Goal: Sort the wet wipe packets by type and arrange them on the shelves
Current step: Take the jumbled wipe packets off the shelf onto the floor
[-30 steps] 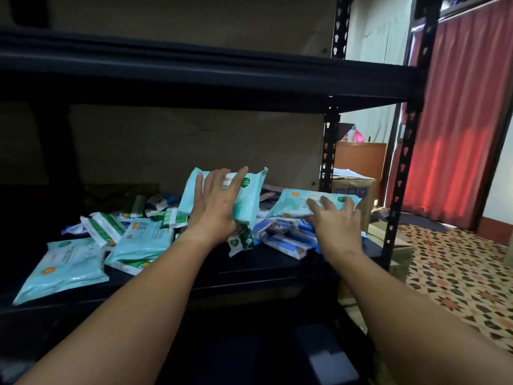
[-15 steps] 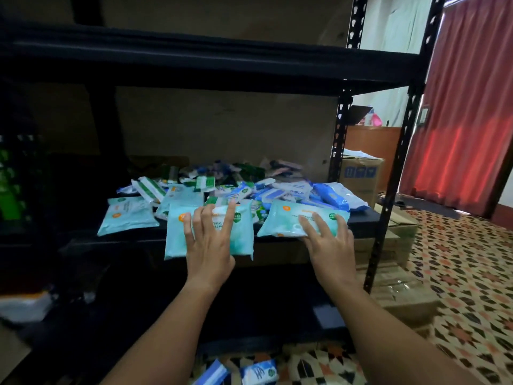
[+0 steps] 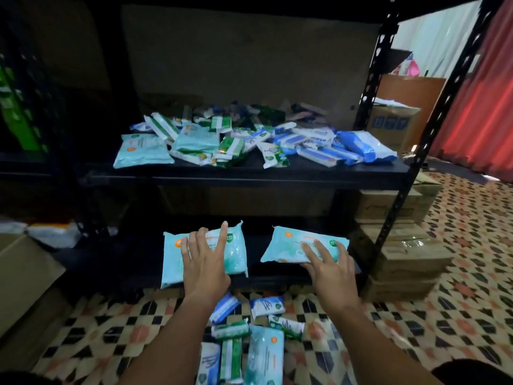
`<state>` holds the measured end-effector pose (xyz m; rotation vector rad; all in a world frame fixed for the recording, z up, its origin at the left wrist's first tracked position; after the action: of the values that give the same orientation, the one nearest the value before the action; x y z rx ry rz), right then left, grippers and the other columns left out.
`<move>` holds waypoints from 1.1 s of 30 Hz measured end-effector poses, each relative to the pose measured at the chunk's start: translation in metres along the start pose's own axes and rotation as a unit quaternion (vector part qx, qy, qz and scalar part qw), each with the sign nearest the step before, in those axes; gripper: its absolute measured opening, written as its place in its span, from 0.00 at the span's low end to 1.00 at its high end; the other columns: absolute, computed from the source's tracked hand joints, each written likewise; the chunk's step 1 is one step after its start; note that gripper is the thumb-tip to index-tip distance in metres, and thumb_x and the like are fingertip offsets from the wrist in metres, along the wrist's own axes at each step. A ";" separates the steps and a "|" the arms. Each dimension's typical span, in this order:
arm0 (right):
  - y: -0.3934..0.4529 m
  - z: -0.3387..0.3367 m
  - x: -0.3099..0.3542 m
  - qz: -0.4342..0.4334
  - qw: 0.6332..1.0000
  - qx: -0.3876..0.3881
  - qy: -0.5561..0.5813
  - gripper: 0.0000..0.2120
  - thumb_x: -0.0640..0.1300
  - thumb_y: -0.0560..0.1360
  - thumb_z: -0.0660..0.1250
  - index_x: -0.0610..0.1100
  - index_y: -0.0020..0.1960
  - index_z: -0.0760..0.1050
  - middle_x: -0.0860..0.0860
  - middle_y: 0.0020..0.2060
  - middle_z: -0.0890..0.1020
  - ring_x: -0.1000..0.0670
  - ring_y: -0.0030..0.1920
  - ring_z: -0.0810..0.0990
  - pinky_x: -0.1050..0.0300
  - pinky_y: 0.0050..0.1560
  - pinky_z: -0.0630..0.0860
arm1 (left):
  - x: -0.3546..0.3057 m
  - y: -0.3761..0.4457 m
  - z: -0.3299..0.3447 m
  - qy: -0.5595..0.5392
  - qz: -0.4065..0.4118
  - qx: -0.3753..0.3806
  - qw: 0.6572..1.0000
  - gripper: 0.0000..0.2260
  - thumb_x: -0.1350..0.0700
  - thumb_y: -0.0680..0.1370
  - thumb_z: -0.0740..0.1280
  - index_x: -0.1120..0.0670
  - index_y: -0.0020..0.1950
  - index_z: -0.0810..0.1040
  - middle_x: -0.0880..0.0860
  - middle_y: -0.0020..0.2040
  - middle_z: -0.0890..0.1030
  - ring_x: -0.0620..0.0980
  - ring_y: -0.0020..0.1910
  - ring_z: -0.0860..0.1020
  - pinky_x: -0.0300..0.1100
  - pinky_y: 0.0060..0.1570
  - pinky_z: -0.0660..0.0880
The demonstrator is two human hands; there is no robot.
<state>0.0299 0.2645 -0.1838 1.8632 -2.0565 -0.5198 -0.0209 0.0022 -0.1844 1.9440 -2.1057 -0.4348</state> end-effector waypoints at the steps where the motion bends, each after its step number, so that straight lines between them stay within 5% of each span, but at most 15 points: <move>1: -0.005 0.015 0.000 0.001 1.000 0.018 0.000 0.24 0.51 0.71 0.77 0.51 0.66 0.80 0.45 0.61 0.83 0.29 0.62 0.75 0.34 0.54 0.77 | 0.002 -0.005 0.018 0.005 -0.008 0.028 1.000 0.51 0.54 0.68 0.73 0.45 0.83 0.44 0.62 0.74 0.60 0.63 0.75 0.56 0.59 0.76 0.48; 4: -0.020 0.045 0.002 -0.011 0.999 0.031 -0.013 0.18 0.55 0.78 0.67 0.51 0.65 0.80 0.46 0.61 0.83 0.29 0.61 0.75 0.36 0.52 0.77 | 0.008 -0.019 0.058 0.010 -0.032 0.084 0.996 0.52 0.44 0.69 0.75 0.46 0.82 0.42 0.62 0.74 0.59 0.63 0.74 0.56 0.61 0.74 0.49; 7: -0.032 0.082 0.002 -0.021 0.997 0.072 -0.012 0.27 0.59 0.81 0.49 0.50 0.66 0.80 0.46 0.61 0.83 0.29 0.60 0.76 0.38 0.48 0.78 | 0.015 -0.034 0.101 0.030 -0.051 0.150 0.987 0.53 0.40 0.71 0.73 0.46 0.81 0.38 0.62 0.76 0.56 0.62 0.75 0.55 0.61 0.74 0.50; 10: -0.044 0.112 0.000 -0.010 0.993 0.113 -0.016 0.24 0.56 0.79 0.52 0.50 0.66 0.80 0.47 0.61 0.83 0.28 0.59 0.77 0.36 0.47 0.79 | 0.022 -0.049 0.135 0.038 -0.063 0.194 0.978 0.53 0.39 0.71 0.72 0.46 0.81 0.36 0.62 0.76 0.56 0.62 0.75 0.55 0.62 0.74 0.50; 12: -0.050 0.129 -0.001 0.001 0.990 0.137 -0.025 0.18 0.52 0.78 0.63 0.50 0.65 0.80 0.47 0.60 0.83 0.27 0.58 0.77 0.34 0.48 0.79 | 0.025 -0.057 0.155 0.032 -0.071 0.222 0.972 0.52 0.43 0.72 0.72 0.46 0.81 0.36 0.62 0.76 0.56 0.62 0.75 0.54 0.64 0.74 0.49; 16: -0.063 0.171 -0.003 0.018 0.977 0.213 -0.024 0.25 0.51 0.72 0.76 0.51 0.68 0.78 0.47 0.63 0.82 0.28 0.62 0.75 0.31 0.57 0.76 | 0.028 -0.063 0.184 0.030 -0.081 0.257 0.963 0.51 0.45 0.72 0.71 0.46 0.82 0.37 0.61 0.73 0.59 0.63 0.73 0.55 0.65 0.73 0.51; 22: -0.082 0.218 0.003 0.059 0.942 0.330 0.016 0.23 0.61 0.83 0.53 0.57 0.76 0.66 0.50 0.77 0.66 0.33 0.77 0.55 0.26 0.72 0.56 | 0.027 -0.077 0.222 0.024 -0.080 0.317 0.945 0.53 0.39 0.69 0.70 0.44 0.81 0.35 0.61 0.73 0.56 0.62 0.72 0.54 0.71 0.70 0.53; 24: -0.090 0.227 -0.001 0.109 0.913 0.392 0.022 0.28 0.67 0.81 0.48 0.55 0.71 0.73 0.50 0.76 0.66 0.36 0.79 0.49 0.23 0.71 0.47 | 0.027 -0.087 0.233 0.050 -0.068 0.362 0.929 0.59 0.31 0.66 0.70 0.46 0.80 0.31 0.62 0.75 0.53 0.63 0.75 0.53 0.74 0.69 0.50; 27: -0.097 0.231 -0.005 0.150 0.893 0.423 0.022 0.34 0.72 0.78 0.48 0.49 0.60 0.81 0.49 0.68 0.75 0.39 0.79 0.53 0.21 0.71 0.48 | 0.023 -0.093 0.241 0.080 -0.047 0.402 0.911 0.66 0.23 0.62 0.69 0.50 0.78 0.27 0.62 0.79 0.50 0.65 0.78 0.49 0.76 0.69 0.46; 33: -0.075 0.210 -0.010 0.146 0.913 0.380 0.014 0.33 0.71 0.78 0.47 0.48 0.52 0.81 0.48 0.54 0.81 0.41 0.74 0.64 0.22 0.70 0.53 | 0.015 -0.069 0.218 0.063 -0.040 0.373 0.925 0.56 0.21 0.68 0.60 0.49 0.81 0.35 0.62 0.79 0.54 0.64 0.78 0.51 0.71 0.72 0.46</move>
<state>-0.0006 0.2793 -0.4048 1.8132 -2.6866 0.4568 -0.0401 -0.0057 -0.4130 2.3434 -2.3069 0.5651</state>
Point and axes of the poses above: each hand's wrist, its own y-axis towards the middle knuckle, its own z-axis out of the palm, x = y × z, the point moved 9 cm from there along y, towards the middle knuckle
